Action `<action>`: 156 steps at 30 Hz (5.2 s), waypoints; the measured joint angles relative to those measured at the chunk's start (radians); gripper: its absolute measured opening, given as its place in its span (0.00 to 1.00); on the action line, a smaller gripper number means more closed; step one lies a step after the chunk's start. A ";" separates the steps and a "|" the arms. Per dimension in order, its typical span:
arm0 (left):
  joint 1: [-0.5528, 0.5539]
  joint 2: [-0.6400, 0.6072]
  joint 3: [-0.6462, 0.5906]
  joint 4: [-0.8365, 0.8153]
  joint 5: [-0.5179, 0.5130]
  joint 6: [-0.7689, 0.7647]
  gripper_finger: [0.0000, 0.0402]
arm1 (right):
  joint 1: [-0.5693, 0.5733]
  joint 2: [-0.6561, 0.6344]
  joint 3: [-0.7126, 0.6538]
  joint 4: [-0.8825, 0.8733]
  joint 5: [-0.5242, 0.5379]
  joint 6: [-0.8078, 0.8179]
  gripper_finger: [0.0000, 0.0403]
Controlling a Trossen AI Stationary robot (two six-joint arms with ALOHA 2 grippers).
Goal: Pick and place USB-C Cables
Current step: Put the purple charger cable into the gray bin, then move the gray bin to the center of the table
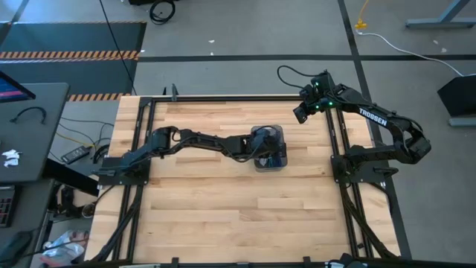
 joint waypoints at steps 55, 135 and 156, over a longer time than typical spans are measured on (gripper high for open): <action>0.192 -1.043 0.000 -0.745 0.105 1.162 0.13 | 0.722 -0.001 0.202 -0.100 0.292 0.656 0.00; 0.190 -0.972 -0.001 -0.924 0.058 1.072 0.13 | 0.871 0.516 0.346 -0.424 0.284 -0.078 0.31; 0.190 -0.972 0.000 -0.922 0.059 1.045 0.13 | 0.857 0.514 0.246 -0.307 0.326 -0.142 0.01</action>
